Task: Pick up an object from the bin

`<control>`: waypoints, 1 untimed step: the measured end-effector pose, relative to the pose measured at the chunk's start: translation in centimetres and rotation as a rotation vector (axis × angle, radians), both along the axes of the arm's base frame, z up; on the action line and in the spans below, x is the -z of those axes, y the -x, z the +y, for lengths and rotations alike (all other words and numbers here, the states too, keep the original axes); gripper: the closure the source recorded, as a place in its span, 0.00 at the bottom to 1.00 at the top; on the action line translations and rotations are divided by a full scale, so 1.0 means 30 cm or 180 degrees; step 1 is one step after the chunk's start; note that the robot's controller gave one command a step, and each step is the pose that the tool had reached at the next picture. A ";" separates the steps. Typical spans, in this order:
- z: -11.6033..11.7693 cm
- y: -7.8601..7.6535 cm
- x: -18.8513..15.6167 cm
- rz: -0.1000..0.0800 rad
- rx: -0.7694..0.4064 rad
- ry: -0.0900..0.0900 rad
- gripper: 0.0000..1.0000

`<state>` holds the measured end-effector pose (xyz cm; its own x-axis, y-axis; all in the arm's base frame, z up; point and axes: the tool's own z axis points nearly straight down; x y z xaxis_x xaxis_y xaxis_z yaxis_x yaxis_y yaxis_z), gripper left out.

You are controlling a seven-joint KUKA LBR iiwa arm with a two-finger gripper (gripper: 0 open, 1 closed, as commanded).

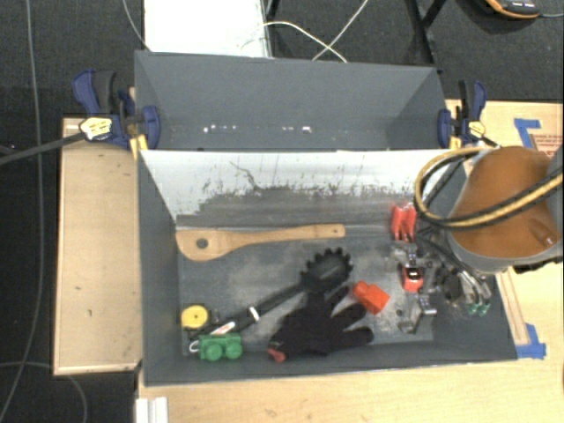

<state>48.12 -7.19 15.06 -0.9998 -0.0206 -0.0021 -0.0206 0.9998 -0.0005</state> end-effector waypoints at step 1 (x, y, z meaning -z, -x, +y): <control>0.000 0.000 0.000 0.0000 -0.0001 0.0000 0.00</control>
Offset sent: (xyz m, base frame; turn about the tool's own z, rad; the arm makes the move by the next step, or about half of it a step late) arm -0.0007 0.0735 -0.0381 0.1025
